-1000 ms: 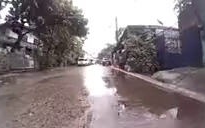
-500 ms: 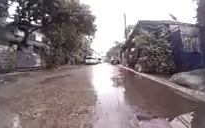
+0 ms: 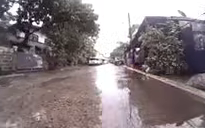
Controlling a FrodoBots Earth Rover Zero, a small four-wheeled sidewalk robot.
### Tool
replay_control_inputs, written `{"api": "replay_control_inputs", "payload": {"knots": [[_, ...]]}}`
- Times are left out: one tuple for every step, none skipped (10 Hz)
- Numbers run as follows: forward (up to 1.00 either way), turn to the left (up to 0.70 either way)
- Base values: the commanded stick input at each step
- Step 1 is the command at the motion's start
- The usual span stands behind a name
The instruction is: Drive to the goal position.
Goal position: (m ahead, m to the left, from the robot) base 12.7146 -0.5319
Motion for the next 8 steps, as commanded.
{"api": "replay_control_inputs", "payload": {"knots": [[1.00,0.00],[1.00,0.00],[1.00,0.00],[1.00,0.00],[1.00,0.00],[1.00,0.00],[1.00,0.00],[1.00,0.00]]}}
